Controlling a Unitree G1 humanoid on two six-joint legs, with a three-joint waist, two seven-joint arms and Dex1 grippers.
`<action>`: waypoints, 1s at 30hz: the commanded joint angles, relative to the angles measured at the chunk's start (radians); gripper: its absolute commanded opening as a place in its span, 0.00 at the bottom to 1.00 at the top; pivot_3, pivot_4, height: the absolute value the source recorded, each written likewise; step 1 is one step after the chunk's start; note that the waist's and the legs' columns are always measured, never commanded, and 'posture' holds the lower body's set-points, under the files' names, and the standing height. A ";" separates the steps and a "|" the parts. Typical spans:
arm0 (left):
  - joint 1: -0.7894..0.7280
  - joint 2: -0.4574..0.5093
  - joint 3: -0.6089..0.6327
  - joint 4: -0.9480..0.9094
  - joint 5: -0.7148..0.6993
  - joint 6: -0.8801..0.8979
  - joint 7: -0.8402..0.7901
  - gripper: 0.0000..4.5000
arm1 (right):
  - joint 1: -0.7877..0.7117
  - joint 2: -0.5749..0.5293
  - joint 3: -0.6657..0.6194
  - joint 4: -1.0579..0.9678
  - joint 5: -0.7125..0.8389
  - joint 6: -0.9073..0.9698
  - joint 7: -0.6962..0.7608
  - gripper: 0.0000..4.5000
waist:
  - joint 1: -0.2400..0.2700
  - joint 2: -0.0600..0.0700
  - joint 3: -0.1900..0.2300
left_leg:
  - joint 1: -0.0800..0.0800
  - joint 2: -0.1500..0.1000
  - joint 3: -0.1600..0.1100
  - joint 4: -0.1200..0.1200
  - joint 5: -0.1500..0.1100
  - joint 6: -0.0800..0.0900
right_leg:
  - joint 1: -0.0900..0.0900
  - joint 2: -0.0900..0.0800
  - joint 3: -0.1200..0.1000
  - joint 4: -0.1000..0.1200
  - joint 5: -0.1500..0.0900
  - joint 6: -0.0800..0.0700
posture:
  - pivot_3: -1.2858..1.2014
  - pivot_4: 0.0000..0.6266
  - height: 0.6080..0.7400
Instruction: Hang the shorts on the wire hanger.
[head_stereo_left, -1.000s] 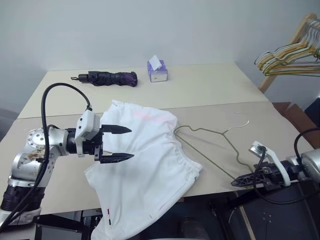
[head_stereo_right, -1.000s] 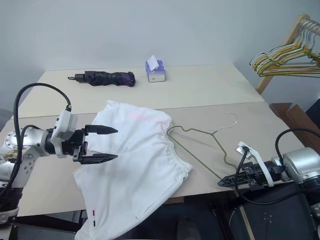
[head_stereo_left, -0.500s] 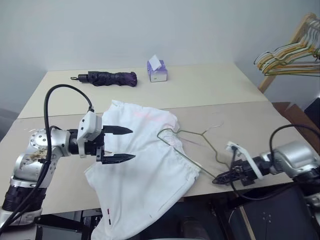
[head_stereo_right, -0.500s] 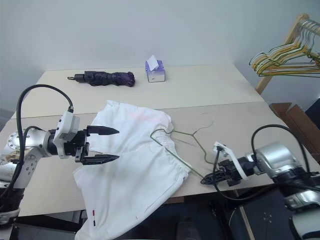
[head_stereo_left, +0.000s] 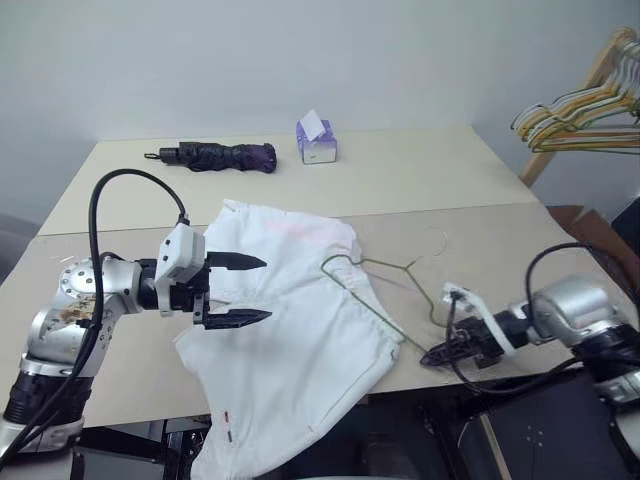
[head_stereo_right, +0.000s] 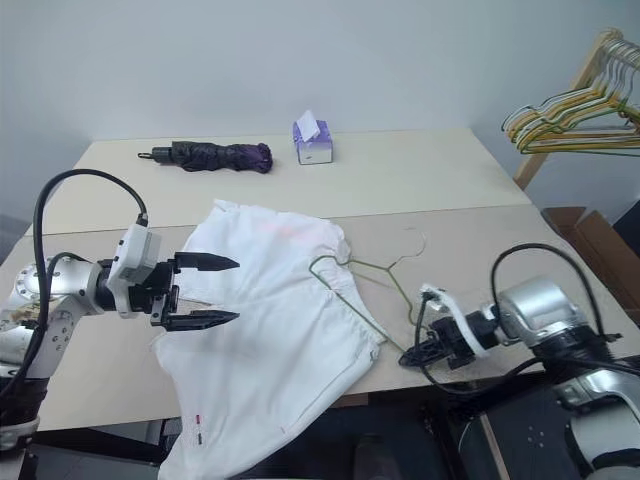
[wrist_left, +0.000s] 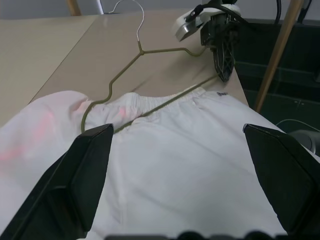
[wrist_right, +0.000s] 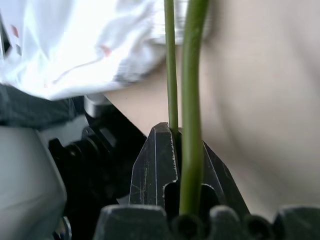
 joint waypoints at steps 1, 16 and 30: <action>-0.024 0.013 0.008 -0.004 -0.007 -0.006 -0.012 1.00 | 0.045 -0.082 -0.142 -0.084 0.089 0.024 0.037 0.00 | -0.005 0.000 0.000 | 0.000 0.000 0.000 0.000 0.000 0.000 | 0.000 0.000 0.000 0.000 0.000 0.000 | 0.45 0.09 1.00; -0.065 0.030 0.003 0.034 -0.004 -0.007 -0.052 1.00 | 0.162 -0.114 -0.204 0.123 0.017 -0.071 -0.024 0.00 | -0.009 0.000 0.000 | 0.002 0.001 0.001 0.000 0.000 0.000 | 0.001 0.002 0.002 -0.001 0.000 -0.001 | 0.46 0.10 1.00; -0.055 0.044 0.007 0.016 -0.009 -0.003 -0.063 1.00 | 0.218 -0.212 -0.022 -0.065 0.027 -0.150 0.219 0.00 | -0.008 0.001 0.001 | 0.002 0.002 0.000 -0.001 0.000 0.001 | 0.001 0.002 0.002 -0.001 0.000 -0.001 | 0.46 0.12 1.00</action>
